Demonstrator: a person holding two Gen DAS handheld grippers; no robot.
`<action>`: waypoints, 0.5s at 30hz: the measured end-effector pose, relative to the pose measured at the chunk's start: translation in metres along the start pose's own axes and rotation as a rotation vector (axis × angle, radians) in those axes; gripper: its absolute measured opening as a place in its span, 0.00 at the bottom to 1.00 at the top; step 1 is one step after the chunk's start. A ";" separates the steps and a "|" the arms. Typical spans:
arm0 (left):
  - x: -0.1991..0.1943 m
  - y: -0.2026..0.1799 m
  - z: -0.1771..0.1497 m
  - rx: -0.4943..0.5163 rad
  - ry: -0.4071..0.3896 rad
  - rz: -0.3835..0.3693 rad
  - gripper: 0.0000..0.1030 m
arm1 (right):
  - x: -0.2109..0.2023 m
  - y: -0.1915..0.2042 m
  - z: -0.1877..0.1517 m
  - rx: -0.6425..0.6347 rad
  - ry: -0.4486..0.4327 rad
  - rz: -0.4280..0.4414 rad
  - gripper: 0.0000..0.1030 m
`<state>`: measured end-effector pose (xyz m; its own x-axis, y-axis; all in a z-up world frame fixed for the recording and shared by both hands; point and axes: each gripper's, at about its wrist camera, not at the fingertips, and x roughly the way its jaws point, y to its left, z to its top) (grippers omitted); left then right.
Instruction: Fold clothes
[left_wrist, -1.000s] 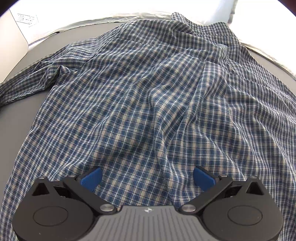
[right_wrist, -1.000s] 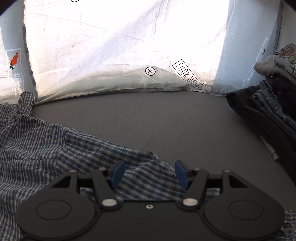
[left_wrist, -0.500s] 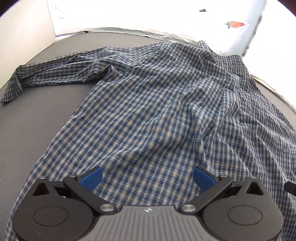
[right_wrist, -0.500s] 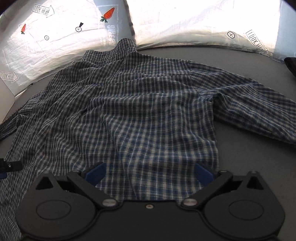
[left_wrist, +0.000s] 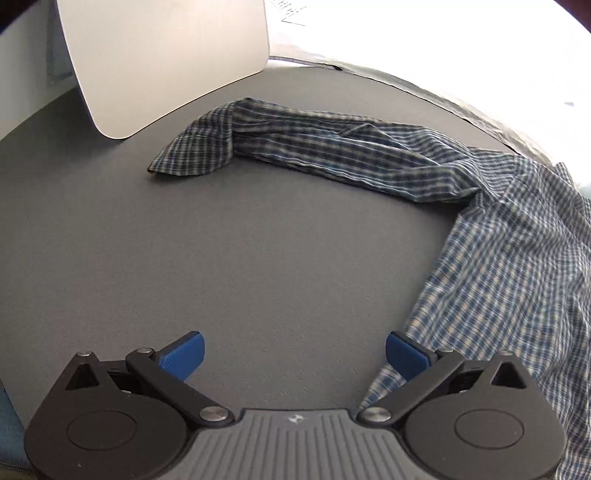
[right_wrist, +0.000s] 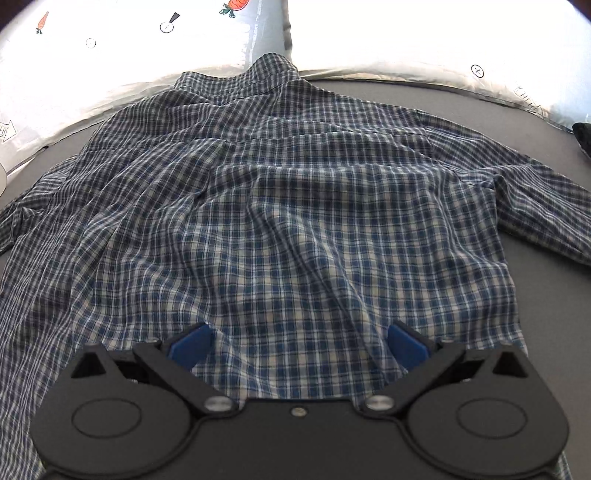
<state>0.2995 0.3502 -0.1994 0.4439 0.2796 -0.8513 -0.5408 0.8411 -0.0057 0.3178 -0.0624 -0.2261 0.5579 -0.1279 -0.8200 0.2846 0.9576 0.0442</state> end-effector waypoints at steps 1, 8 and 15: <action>0.009 0.007 0.009 -0.011 0.000 0.028 1.00 | 0.003 0.003 0.003 -0.006 -0.002 -0.016 1.00; 0.058 0.036 0.072 0.014 -0.069 0.141 1.00 | 0.015 0.020 0.014 -0.012 -0.019 -0.052 1.00; 0.091 0.050 0.140 0.030 -0.185 0.281 1.00 | 0.018 0.026 0.018 0.018 -0.022 -0.076 1.00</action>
<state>0.4128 0.4829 -0.2036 0.4045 0.5795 -0.7075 -0.6403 0.7318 0.2333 0.3487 -0.0447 -0.2296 0.5513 -0.2064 -0.8084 0.3410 0.9400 -0.0075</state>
